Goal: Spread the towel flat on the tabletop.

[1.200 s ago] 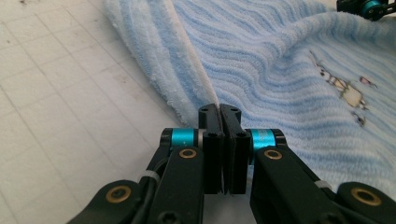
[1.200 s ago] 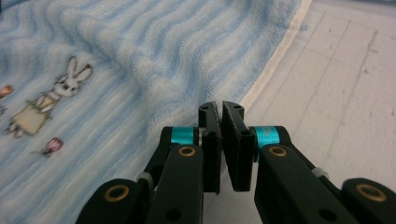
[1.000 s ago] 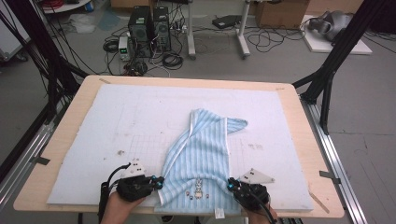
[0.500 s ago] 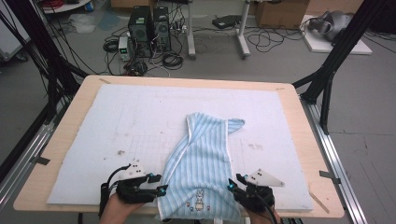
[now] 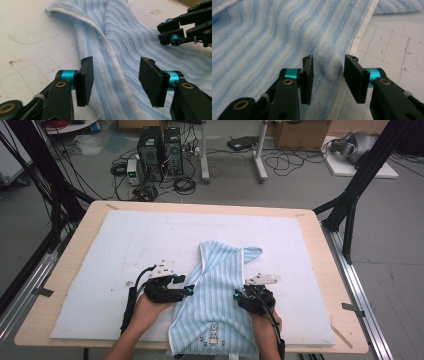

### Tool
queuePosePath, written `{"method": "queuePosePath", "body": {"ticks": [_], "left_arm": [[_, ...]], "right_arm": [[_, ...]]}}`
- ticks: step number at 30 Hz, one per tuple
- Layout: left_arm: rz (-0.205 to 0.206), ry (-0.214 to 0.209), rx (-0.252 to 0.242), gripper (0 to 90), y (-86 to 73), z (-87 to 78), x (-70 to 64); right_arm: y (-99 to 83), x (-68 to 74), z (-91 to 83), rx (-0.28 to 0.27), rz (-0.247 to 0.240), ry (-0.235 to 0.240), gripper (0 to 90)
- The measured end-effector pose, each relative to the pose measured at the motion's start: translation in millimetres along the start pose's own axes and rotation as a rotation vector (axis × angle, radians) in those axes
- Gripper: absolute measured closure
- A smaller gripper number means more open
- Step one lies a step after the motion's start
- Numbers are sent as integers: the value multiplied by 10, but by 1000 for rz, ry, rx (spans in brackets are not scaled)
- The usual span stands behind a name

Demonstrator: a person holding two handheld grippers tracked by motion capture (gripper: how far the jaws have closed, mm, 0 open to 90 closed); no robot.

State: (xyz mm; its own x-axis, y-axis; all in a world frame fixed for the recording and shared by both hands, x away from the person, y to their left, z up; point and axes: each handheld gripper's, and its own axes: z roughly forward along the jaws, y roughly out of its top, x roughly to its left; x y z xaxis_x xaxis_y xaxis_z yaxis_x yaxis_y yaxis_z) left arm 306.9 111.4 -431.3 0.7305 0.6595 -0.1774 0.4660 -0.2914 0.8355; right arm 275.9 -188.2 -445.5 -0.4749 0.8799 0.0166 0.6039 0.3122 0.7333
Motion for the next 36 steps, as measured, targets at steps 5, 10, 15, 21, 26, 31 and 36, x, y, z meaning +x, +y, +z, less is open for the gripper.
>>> {"method": "queuePosePath", "body": {"ticks": [5, 10, 15, 21, 26, 31, 36], "left_arm": [[37, 12, 68, 636, 16, 169, -28], [57, 21, 121, 842, -19, 207, -12], [34, -6, 110, 848, -24, 118, 35], [-5, -48, 69, 847, -59, -54, 75], [-39, -21, 78, 862, -172, -227, 250], [-23, -66, 106, 866, -248, -362, 249], [-13, -104, 112, 849, -389, -433, 179]], "right_arm": [[-35, -76, -43, 0, -15, 33, 783], [-108, -126, -106, -11, -23, 59, 858], [-159, -106, -178, -5, -58, 70, 873], [-243, -13, -283, 1, -115, 87, 882], [-326, -32, -377, 7, -121, 86, 883], [-433, -76, -521, 16, -116, 89, 883], [-481, -48, -637, 18, -126, 113, 877]]}}
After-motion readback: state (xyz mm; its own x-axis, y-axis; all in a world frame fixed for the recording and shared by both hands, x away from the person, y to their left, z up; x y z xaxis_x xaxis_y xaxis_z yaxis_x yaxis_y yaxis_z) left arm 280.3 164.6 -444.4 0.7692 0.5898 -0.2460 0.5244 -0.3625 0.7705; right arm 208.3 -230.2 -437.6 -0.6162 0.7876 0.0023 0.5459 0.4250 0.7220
